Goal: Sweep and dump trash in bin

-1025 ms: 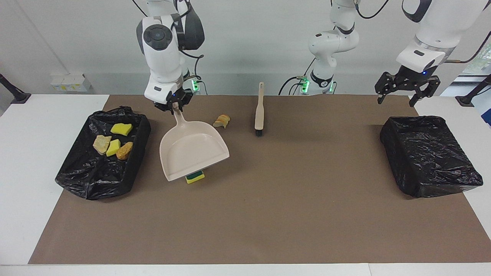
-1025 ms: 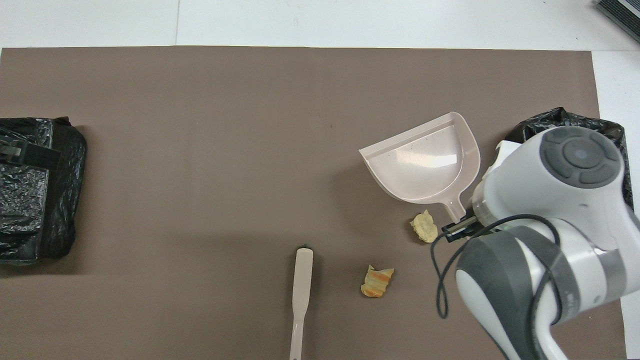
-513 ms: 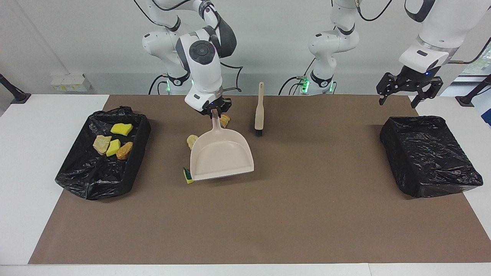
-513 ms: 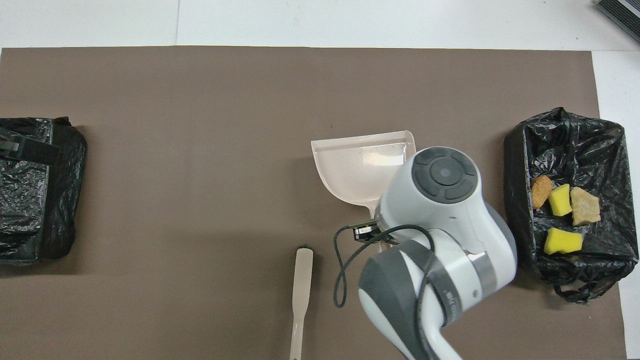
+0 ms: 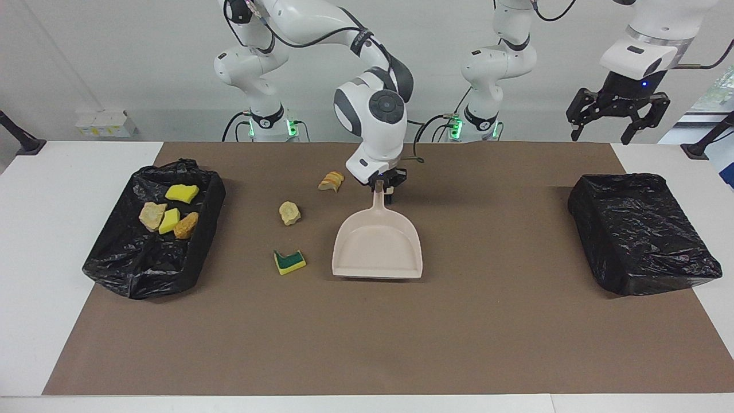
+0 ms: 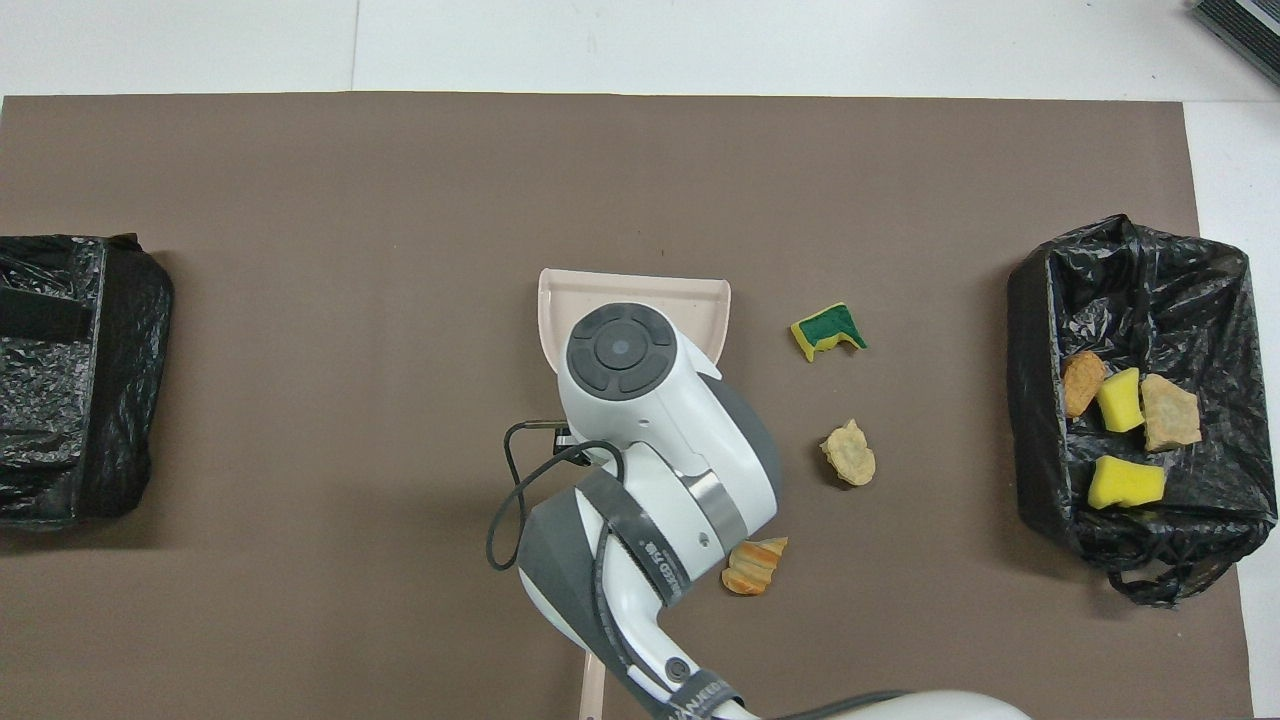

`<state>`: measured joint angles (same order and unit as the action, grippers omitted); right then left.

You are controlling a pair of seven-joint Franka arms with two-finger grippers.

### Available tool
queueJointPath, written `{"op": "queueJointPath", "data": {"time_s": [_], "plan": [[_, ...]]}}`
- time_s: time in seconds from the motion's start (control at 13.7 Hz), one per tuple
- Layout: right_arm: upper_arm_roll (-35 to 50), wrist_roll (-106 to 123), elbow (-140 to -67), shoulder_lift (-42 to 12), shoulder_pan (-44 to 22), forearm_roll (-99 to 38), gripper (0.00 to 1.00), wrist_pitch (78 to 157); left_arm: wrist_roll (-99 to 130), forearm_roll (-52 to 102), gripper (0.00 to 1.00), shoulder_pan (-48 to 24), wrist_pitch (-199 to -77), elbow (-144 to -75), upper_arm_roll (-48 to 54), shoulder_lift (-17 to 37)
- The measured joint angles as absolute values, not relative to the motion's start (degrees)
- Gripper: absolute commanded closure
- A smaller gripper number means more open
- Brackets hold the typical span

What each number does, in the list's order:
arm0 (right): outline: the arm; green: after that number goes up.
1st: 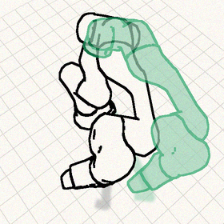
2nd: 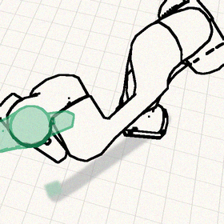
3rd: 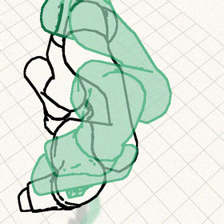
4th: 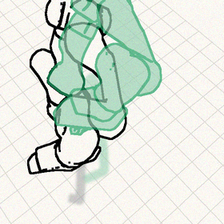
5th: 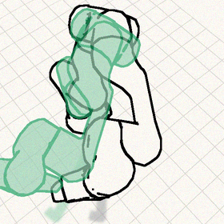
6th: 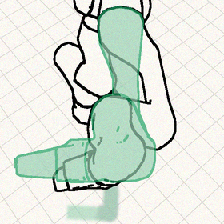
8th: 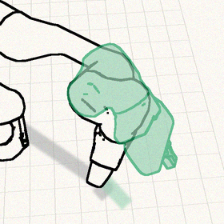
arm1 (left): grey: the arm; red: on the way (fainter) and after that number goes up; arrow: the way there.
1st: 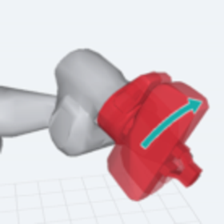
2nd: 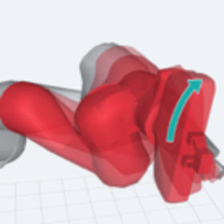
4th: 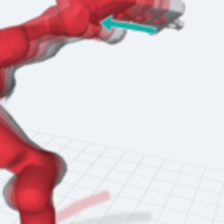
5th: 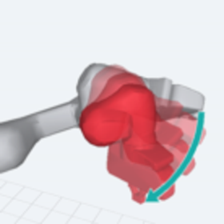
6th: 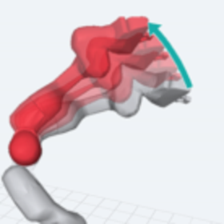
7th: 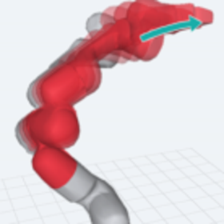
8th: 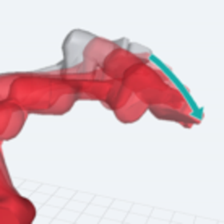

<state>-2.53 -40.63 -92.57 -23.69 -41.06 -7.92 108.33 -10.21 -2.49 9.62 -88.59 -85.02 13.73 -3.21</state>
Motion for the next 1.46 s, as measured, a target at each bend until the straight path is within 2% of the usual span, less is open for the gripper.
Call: {"op": "queueJointPath", "data": {"time_s": [0.15, 0.44, 0.51, 0.59, 0.88, 1.17, 1.46], "plan": [[-2.65, -41.1, -89.98, -26.91, -41.11, -8.12, 1.0, 110.42, -10.21, -2.51, 0.0, 9.62, -88.47, -85.03, 13.73, -3.24], [-2.79, -40.94, -89.15, -28.22, -41.05, -8.66, 1.0, 110.73, -10.21, -2.52, 0.0, 9.62, -88.37, -85.03, 13.74, -3.19], [-2.76, -40.32, -89.14, -28.34, -41.11, -8.65, 0.83, 110.58, -10.21, -2.52, 0.0, 9.61, -88.36, -85.03, 13.76, -3.19], [-2.7, -38.85, -89.03, -28.34, -41.16, -8.65, 0.01, 110.33, -10.21, -2.52, 0.0, 9.59, -88.35, -85.03, 13.85, -3.19], [-2.34, -34.6, -88.33, -27.24, -43.54, -8.65, 0.0, 109.52, -10.21, -2.53, 0.0, 9.54, -88.33, -85.03, 14.02, -3.19], [-1.83, -34.56, -89.35, -24.9, -45.59, -9.06, 0.0, 103.05, -10.21, -2.58, 0.0, 9.52, -88.32, -85.03, 13.95, -3.19], [-1.64, -40.54, -98.65, -19.48, -47.97, -13.8, 0.0, 101.04, -10.19, -2.7, 0.0, 9.41, -88.23, -85.03, 13.04, -3.19]]}}
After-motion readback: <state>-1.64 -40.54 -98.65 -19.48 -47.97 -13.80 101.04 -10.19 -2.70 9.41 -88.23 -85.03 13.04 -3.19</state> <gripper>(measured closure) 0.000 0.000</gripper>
